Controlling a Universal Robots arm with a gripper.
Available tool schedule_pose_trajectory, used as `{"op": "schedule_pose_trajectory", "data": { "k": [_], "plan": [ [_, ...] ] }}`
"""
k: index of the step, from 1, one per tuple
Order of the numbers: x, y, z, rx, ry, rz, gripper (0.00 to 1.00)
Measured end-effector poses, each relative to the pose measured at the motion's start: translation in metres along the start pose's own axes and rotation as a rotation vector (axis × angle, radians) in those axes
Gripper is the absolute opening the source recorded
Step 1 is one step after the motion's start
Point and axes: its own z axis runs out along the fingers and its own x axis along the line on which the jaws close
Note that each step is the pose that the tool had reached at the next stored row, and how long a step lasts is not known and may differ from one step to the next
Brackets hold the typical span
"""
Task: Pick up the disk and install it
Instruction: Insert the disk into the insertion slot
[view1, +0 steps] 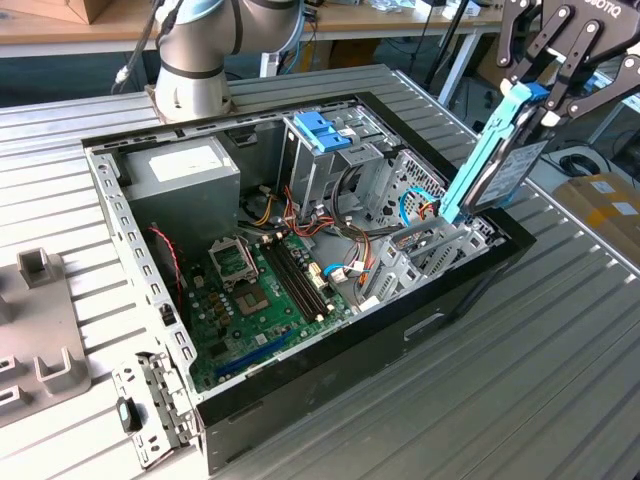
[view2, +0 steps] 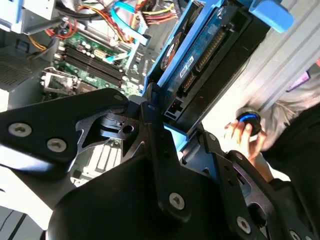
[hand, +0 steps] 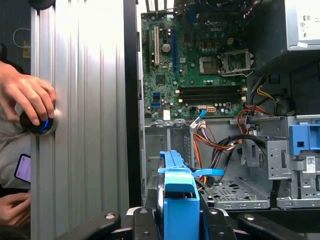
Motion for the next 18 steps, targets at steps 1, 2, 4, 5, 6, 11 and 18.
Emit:
{"op": "schedule_pose_trajectory", "data": {
  "k": [1,2,4,5,6,11,18],
  "plan": [
    [0.002,0.001,0.0,-0.0003,-0.0125,0.0,0.37],
    [0.0041,0.0015,0.0001,-0.0003,-0.0154,-0.001,0.37],
    [0.0085,0.0024,0.0002,-0.0004,-0.0175,-0.001,0.37],
    [0.0102,0.003,0.0004,-0.0004,-0.0183,-0.001,0.37],
    [0.011,0.0035,0.0005,-0.0005,-0.0191,-0.001,0.37],
    [0.0131,0.0078,0.0009,-0.0009,-0.0456,-0.002,0.37],
    [0.0187,0.0149,0.0039,-0.0012,-0.0564,-0.002,0.37]
  ]
}}
